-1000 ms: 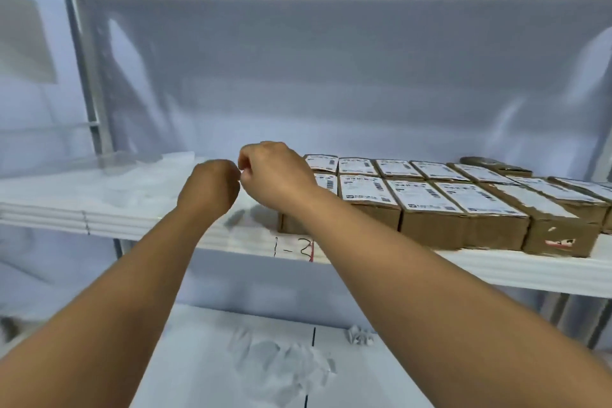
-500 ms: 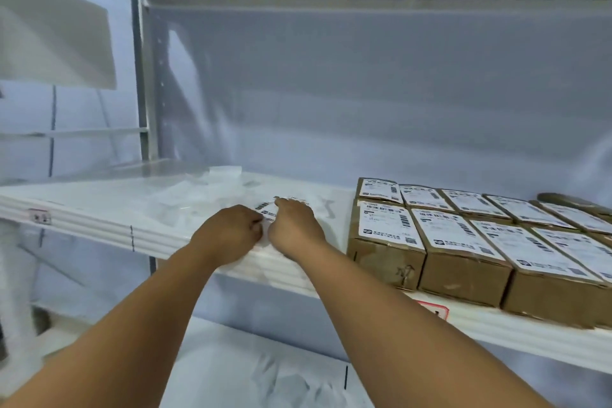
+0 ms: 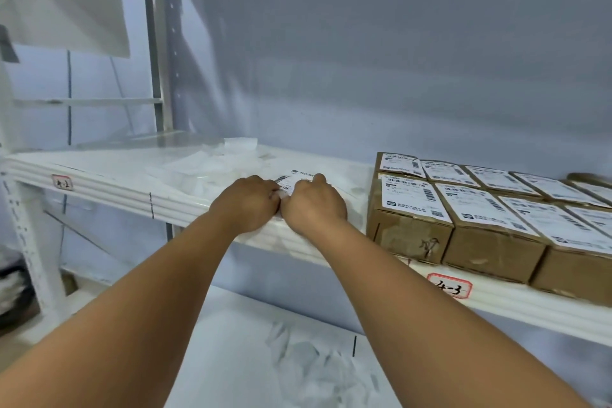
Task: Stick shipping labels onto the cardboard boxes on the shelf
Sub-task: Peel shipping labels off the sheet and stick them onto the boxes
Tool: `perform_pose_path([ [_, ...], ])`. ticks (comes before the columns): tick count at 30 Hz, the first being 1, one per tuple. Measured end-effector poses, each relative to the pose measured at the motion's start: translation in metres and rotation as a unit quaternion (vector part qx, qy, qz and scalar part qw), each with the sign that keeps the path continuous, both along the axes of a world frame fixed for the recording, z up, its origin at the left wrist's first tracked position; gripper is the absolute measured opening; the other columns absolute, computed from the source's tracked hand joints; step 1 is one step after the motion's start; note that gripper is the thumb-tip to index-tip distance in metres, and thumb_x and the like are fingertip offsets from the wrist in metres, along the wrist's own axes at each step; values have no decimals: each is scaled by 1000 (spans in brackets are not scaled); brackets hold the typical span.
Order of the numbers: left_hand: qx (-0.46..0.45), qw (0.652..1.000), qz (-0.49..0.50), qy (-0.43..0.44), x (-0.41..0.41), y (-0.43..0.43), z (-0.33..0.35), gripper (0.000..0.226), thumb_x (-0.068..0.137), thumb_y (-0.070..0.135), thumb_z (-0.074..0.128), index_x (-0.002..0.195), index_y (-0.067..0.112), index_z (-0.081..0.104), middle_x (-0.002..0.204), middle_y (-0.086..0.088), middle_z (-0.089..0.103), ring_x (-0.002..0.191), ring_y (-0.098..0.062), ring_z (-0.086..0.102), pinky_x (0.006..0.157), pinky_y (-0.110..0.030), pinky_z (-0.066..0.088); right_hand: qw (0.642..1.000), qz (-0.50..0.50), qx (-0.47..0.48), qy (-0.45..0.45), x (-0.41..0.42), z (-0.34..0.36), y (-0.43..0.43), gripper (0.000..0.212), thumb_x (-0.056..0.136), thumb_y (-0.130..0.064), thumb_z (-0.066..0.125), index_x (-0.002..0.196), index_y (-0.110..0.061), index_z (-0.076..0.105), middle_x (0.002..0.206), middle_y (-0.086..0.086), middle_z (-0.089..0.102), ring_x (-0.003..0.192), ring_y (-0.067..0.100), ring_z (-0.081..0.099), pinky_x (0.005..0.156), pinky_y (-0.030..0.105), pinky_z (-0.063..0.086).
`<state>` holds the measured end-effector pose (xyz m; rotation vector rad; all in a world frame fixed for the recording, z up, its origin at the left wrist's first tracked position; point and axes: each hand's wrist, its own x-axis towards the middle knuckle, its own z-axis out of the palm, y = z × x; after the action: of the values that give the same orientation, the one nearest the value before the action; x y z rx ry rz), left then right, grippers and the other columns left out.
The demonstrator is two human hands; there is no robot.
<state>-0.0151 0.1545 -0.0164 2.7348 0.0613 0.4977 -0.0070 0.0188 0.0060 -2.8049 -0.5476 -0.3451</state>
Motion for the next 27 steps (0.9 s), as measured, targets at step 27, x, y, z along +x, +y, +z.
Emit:
perform_pose_path([
  [27,-375,925,-28,-59,-20,-14,25,41,101,35,32,86,14,65,81,3,71,54,-3,52,55,-26,33,916,85,377,-111,-20,2,8,26,96,-24,50,114,-28,69,109,-5,41,111,17,41,94,29,39],
])
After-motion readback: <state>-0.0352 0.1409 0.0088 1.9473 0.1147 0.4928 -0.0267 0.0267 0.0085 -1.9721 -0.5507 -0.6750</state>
